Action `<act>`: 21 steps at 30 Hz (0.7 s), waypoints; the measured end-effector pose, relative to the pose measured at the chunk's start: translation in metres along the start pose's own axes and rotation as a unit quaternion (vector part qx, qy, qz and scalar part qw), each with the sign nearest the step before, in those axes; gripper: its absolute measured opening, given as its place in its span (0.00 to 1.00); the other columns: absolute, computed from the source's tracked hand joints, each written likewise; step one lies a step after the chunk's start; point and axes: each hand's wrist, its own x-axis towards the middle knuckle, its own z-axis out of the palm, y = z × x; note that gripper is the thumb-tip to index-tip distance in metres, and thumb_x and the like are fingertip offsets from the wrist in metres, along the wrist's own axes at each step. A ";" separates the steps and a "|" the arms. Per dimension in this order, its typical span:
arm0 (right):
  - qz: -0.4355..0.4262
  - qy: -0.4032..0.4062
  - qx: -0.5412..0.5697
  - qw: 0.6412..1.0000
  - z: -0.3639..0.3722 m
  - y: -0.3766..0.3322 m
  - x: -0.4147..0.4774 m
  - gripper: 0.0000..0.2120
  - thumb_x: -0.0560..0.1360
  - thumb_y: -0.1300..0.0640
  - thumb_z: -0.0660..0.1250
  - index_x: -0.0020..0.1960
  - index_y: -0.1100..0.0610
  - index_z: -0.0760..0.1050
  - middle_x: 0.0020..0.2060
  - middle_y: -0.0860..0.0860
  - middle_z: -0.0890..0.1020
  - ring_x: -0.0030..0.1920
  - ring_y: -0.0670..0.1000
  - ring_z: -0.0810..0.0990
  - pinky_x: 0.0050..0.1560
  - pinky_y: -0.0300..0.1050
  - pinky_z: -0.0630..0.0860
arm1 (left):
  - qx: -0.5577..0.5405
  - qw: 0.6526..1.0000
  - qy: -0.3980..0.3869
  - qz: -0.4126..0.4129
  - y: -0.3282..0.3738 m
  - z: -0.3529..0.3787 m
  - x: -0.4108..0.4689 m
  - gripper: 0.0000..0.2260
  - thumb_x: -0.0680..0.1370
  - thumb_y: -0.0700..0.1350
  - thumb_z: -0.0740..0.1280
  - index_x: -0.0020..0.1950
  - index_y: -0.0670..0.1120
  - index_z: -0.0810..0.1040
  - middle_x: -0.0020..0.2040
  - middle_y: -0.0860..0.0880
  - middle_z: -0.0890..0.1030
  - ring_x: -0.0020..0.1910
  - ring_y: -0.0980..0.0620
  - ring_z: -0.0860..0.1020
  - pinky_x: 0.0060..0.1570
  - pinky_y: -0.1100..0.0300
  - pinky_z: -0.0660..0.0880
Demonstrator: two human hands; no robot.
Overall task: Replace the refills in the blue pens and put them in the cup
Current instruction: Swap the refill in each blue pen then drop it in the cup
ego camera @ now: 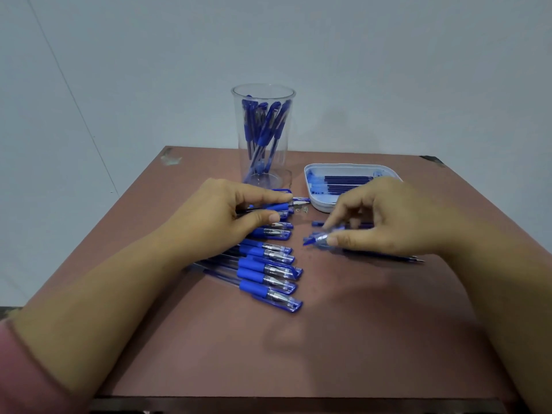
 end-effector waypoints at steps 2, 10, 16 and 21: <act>-0.007 -0.035 -0.023 0.999 0.006 -0.005 0.000 0.04 0.68 0.48 0.75 0.42 0.45 0.83 0.34 0.43 0.81 0.36 0.44 0.78 0.36 0.37 0.73 | -0.004 1.000 0.017 0.001 0.001 0.001 -0.001 0.14 0.74 0.50 0.72 0.51 0.70 0.77 0.42 0.73 0.80 0.40 0.67 0.80 0.41 0.71 0.74; 0.013 -0.086 -0.108 0.990 0.010 -0.012 -0.002 0.08 0.68 0.44 0.75 0.43 0.44 0.79 0.37 0.38 0.82 0.39 0.38 0.79 0.38 0.32 0.72 | 0.012 0.999 0.039 0.018 0.001 0.004 -0.001 0.12 0.71 0.58 0.70 0.53 0.62 0.82 0.44 0.59 0.85 0.44 0.53 0.83 0.47 0.52 0.79; -0.013 0.102 0.011 0.995 0.014 -0.007 0.003 0.09 0.69 0.42 0.71 0.43 0.45 0.78 0.38 0.42 0.82 0.40 0.41 0.79 0.40 0.31 0.73 | 0.022 0.997 0.046 0.049 0.000 -0.001 0.000 0.12 0.75 0.47 0.72 0.58 0.57 0.82 0.48 0.66 0.82 0.48 0.69 0.80 0.47 0.75 0.71; -0.030 0.139 0.016 0.990 0.027 -0.009 0.014 0.05 0.76 0.44 0.65 0.42 0.41 0.78 0.36 0.44 0.81 0.37 0.46 0.78 0.38 0.41 0.74 | -0.008 0.998 0.045 0.049 0.000 -0.001 0.000 0.12 0.72 0.52 0.72 0.55 0.62 0.81 0.47 0.68 0.82 0.47 0.68 0.80 0.47 0.74 0.72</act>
